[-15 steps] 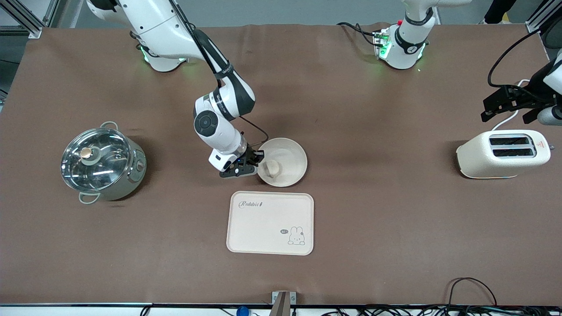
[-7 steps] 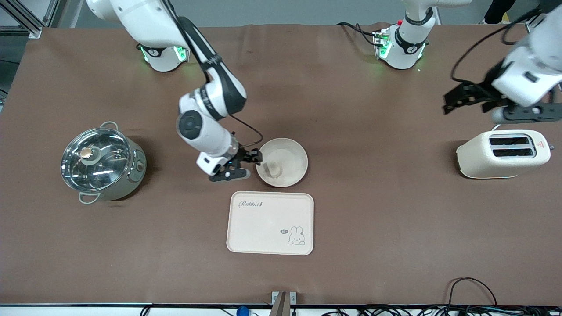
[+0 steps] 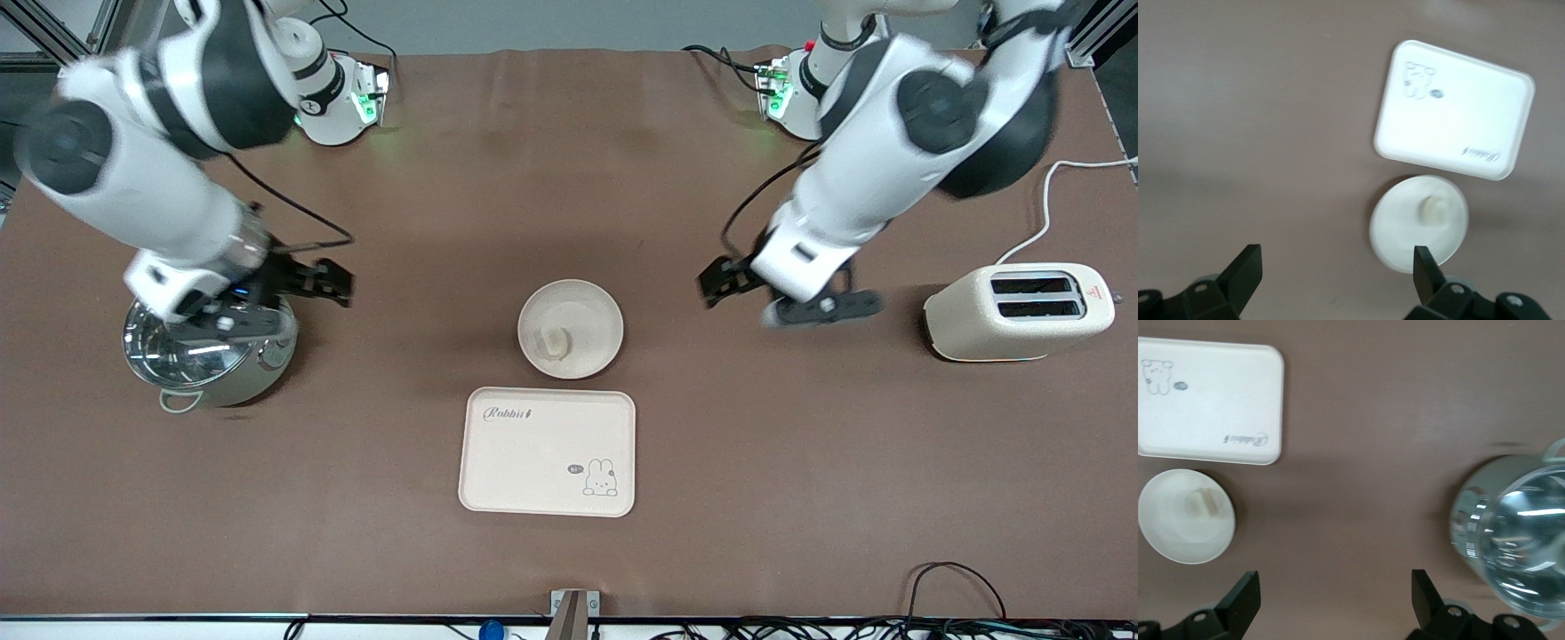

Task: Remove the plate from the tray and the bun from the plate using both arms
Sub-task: 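Retract the right gripper while the left gripper reaches toward the bun, then grasp the white bun on the plate with the left gripper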

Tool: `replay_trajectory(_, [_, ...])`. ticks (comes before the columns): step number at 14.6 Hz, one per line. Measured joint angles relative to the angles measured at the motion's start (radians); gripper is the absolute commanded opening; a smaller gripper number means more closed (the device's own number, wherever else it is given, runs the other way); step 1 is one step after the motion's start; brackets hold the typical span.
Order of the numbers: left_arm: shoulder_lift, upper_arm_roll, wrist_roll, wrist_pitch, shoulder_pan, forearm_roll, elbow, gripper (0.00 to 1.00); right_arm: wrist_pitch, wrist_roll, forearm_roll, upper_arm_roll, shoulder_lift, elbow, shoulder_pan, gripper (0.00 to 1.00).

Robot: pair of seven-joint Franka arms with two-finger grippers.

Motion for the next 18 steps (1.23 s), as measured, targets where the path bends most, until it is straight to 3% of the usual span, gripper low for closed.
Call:
replay_trajectory(5, [0.294,-0.005,-0.336,0.348,-0.192,0.282,0.002,1.0,-0.054,-0.142,-0.006,-0.156,-0.056,0.01,-0.002,1.0])
replay_trajectory(8, [0.415,-0.005,-0.412,0.452,-0.252,0.306,0.032,1.0,-0.059,-0.17,-0.006,-0.197,-0.068,0.021,-0.002,1.0])
replay_trajectory(12, [0.508,0.015,-0.551,0.57,-0.335,0.311,0.057,1.0,-0.146,-0.17,-0.006,-0.197,-0.07,0.093,-0.01,1.0])
replay_trajectory(14, [0.542,0.056,-0.588,0.63,-0.385,0.311,0.059,1.0,-0.155,-0.178,-0.006,-0.153,-0.072,0.105,-0.065,1.0])
replay_trajectory(16, [0.572,0.121,-0.621,0.67,-0.445,0.311,0.061,0.93,-0.166,-0.188,-0.011,-0.042,-0.08,0.107,-0.185,1.0])
replay_trajectory(18, [0.592,0.154,-0.646,0.689,-0.478,0.311,0.067,0.63,-0.205,-0.191,-0.026,0.044,-0.097,0.106,-0.282,1.0])
